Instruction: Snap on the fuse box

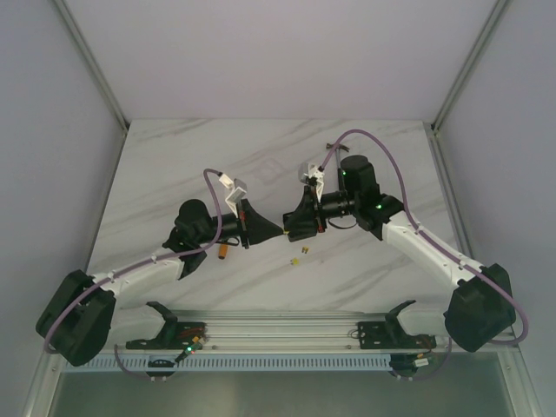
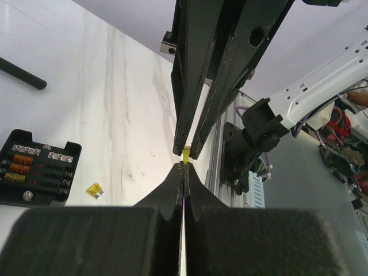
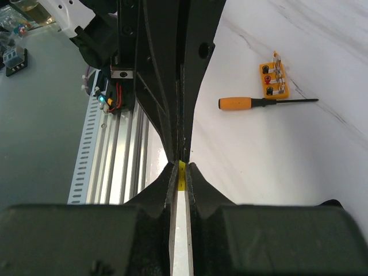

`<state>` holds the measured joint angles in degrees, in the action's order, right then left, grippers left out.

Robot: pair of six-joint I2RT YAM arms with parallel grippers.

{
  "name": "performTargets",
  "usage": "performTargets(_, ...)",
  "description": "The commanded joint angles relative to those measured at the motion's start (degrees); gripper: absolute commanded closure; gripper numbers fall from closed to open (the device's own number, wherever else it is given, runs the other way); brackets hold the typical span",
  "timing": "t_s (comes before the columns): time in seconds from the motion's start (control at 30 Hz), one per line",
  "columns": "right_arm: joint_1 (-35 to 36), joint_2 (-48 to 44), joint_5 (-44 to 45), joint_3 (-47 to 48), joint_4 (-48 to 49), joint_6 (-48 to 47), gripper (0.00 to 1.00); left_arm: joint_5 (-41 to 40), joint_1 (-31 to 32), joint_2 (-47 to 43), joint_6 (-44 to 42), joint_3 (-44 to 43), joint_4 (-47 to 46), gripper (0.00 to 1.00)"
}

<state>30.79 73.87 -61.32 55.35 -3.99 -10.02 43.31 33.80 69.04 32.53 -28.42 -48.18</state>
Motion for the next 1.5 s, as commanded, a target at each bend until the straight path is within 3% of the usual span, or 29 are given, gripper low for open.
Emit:
performTargets(0.0,0.2,-0.8,-2.4,1.9,-1.7,-0.6,1.00,-0.7,-0.6,0.7,0.2,-1.5,-4.5,1.00)
performTargets(0.1,0.2,-0.8,1.4,1.6,-1.7,0.5,1.00,-2.0,-0.6,1.0,0.2,-1.4,-3.6,0.95)
performTargets(0.23,0.2,-0.4,9.5,0.7,-1.9,3.6,1.00,-5.9,-0.7,1.7,0.1,-1.3,-0.5,0.73)
performTargets(0.63,5.1,0.6,44.9,-0.4,-7.1,12.9,1.00,-21.0,-1.4,6.9,5.9,-2.7,13.8,0.48)
performTargets(0.8,8.7,3.8,57.3,1.6,-10.4,14.8,1.00,-20.9,-1.2,14.4,10.9,-3.9,13.0,0.47)
performTargets(1.03,10.9,10.4,66.8,4.6,-13.0,15.8,1.00,-20.0,-0.4,23.1,14.9,-7.9,13.3,0.49)
performTargets(1.47,12.5,19.9,69.0,9.3,-12.5,19.7,1.00,-16.5,0.7,33.7,21.9,-9.4,9.8,0.52)
